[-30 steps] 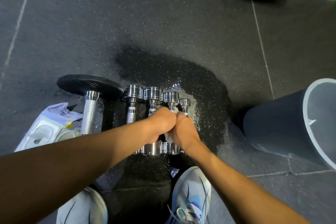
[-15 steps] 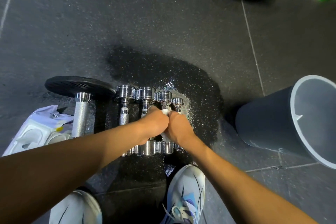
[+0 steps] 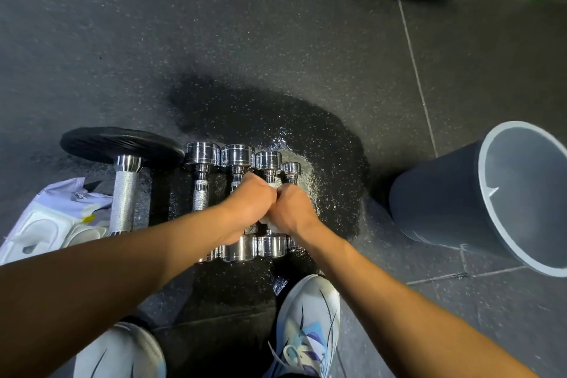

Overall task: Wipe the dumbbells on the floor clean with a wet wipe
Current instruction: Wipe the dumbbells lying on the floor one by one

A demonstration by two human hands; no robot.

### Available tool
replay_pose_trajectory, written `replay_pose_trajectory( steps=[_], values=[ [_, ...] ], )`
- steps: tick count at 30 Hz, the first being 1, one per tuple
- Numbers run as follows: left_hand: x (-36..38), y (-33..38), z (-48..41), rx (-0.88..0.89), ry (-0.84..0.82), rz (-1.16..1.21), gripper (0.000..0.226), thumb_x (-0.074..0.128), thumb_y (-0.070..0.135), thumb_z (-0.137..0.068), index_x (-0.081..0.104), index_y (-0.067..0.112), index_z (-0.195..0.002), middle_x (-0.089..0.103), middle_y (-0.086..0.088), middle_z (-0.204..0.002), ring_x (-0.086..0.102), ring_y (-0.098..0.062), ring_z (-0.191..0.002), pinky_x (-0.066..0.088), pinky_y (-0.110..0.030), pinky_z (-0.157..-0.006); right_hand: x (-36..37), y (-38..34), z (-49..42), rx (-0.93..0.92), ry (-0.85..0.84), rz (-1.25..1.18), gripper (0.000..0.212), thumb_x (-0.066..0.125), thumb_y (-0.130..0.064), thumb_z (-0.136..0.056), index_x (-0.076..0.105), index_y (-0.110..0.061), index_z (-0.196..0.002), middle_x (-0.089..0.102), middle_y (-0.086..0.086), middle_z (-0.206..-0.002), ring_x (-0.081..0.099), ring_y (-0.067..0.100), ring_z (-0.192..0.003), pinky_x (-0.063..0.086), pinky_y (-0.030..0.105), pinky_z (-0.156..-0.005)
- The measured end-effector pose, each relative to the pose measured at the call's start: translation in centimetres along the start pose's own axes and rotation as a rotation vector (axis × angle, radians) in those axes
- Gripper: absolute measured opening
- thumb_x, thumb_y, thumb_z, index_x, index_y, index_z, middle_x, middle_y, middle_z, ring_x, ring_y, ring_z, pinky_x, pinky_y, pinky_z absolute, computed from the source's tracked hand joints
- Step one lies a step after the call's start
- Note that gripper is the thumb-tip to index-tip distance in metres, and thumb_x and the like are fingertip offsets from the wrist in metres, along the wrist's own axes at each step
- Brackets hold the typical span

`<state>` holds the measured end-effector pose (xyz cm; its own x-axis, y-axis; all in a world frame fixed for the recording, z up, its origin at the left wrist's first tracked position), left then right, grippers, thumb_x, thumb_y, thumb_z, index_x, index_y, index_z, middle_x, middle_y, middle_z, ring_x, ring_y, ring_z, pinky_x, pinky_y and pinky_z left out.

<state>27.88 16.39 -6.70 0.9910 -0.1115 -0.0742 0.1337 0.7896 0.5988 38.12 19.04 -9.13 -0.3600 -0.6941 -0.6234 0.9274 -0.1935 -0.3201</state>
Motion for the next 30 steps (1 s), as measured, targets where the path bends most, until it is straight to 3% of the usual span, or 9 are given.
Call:
replay_pose_trajectory(
  steps=[3, 6, 12, 15, 17, 21, 24, 26, 30],
  values=[
    [-0.6, 1.2, 0.1, 0.078, 0.055, 0.076, 0.025, 0.046, 0.002, -0.099, 0.043, 0.007, -0.123, 0.055, -0.009, -0.108, 0.055, -0.015, -0.091, 0.039, -0.020, -0.062, -1.0, -0.9, -0.9, 0.010, 0.064, -0.141, 0.016, 0.062, -0.005, -0.093, 0.065, -0.001, -0.109, 0.073, 0.015, -0.094, 0.068, 0.025, -0.076, 0.052, 0.028, -0.058],
    [-0.5, 1.4, 0.3, 0.101, 0.047, 0.076, 0.023, 0.045, 0.003, -0.100, 0.041, 0.007, -0.123, 0.055, -0.012, -0.112, 0.054, -0.010, -0.092, 0.039, -0.018, -0.064, -1.1, -0.8, -1.2, -0.068, 0.169, -0.033, 0.022, 0.058, -0.015, -0.096, 0.065, -0.004, -0.113, 0.069, 0.016, -0.109, 0.066, 0.032, -0.102, 0.047, 0.031, -0.077],
    [0.0, -0.2, 0.2, 0.031, 0.000, -0.080, 0.035, 0.043, 0.010, -0.102, 0.033, 0.007, -0.135, 0.057, -0.012, -0.111, 0.055, -0.018, -0.100, 0.046, -0.036, -0.088, 0.0, 0.7, 0.3, -0.143, 0.120, 0.127, 0.020, 0.058, -0.021, -0.097, 0.063, -0.007, -0.110, 0.068, 0.014, -0.105, 0.066, 0.032, -0.099, 0.052, 0.035, -0.081],
    [0.4, -1.1, 0.3, -0.042, -0.097, -0.167, 0.049, 0.041, 0.007, -0.099, 0.030, -0.004, -0.145, 0.061, -0.010, -0.094, 0.058, -0.013, -0.087, 0.045, -0.035, -0.096, 0.3, 1.0, 1.5, -0.142, 0.025, 0.197, 0.022, 0.059, -0.024, -0.097, 0.065, -0.004, -0.105, 0.070, 0.015, -0.103, 0.067, 0.032, -0.092, 0.053, 0.033, -0.074],
    [0.5, -1.1, 0.4, -0.053, -0.148, -0.223, 0.049, 0.040, 0.004, -0.094, 0.036, -0.011, -0.140, 0.060, -0.007, -0.088, 0.057, -0.011, -0.082, 0.048, -0.037, -0.101, 0.6, 0.9, 2.0, -0.158, -0.027, 0.316, 0.025, 0.062, -0.027, -0.097, 0.064, -0.003, -0.103, 0.070, 0.013, -0.098, 0.062, 0.023, -0.071, 0.045, 0.025, -0.059],
    [-0.1, -0.2, 0.7, -0.024, -0.159, -0.265, 0.040, 0.044, -0.004, -0.092, 0.042, -0.005, -0.133, 0.057, -0.012, -0.106, 0.055, -0.014, -0.091, 0.049, -0.030, -0.082, 0.2, 1.3, 2.2, -0.166, -0.082, 0.378, 0.025, 0.055, -0.032, -0.101, 0.064, -0.009, -0.104, 0.065, 0.003, -0.084, 0.055, 0.014, -0.061, 0.036, 0.018, -0.046],
    [-0.8, -0.5, 0.5, 0.059, -0.084, -0.284, 0.030, 0.040, -0.002, -0.095, 0.046, 0.007, -0.123, 0.052, -0.013, -0.121, 0.053, -0.019, -0.103, 0.049, -0.038, -0.095, -0.3, 2.8, 2.2, -0.115, 0.011, 0.087, 0.013, 0.059, -0.029, -0.098, 0.062, -0.018, -0.094, 0.073, 0.008, -0.097, 0.062, 0.020, -0.075, 0.054, 0.031, -0.064],
    [-1.3, -0.7, 0.7, 0.168, -0.006, -0.375, 0.017, 0.044, 0.006, -0.099, 0.048, 0.015, -0.113, 0.055, -0.005, -0.111, 0.057, -0.017, -0.094, 0.053, -0.037, -0.082, -0.9, 3.3, 2.4, -0.116, 0.083, -0.076, 0.016, 0.063, -0.029, -0.099, 0.058, -0.018, -0.088, 0.075, 0.004, -0.090, 0.066, 0.015, -0.070, 0.058, 0.032, -0.064],
    [-1.8, -0.6, 0.8, 0.444, 0.105, -0.531, 0.008, 0.052, 0.016, -0.102, 0.046, 0.018, -0.108, 0.059, -0.002, -0.107, 0.065, -0.021, -0.095, 0.058, -0.047, -0.081, -2.1, 3.5, 2.8, -0.177, 0.224, -0.460, 0.015, 0.063, -0.030, -0.100, 0.062, -0.021, -0.088, 0.074, 0.005, -0.077, 0.063, 0.016, -0.059, 0.052, 0.033, -0.057]
  ],
)
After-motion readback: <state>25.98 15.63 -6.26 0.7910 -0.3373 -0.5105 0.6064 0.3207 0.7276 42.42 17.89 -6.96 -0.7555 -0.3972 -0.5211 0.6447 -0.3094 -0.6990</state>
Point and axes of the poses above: each hand's wrist, its own z-axis away from the middle knuckle, its own x-axis out of the palm, y = z × x, the point moved 3 cm from there along -z, towards the middle knuckle
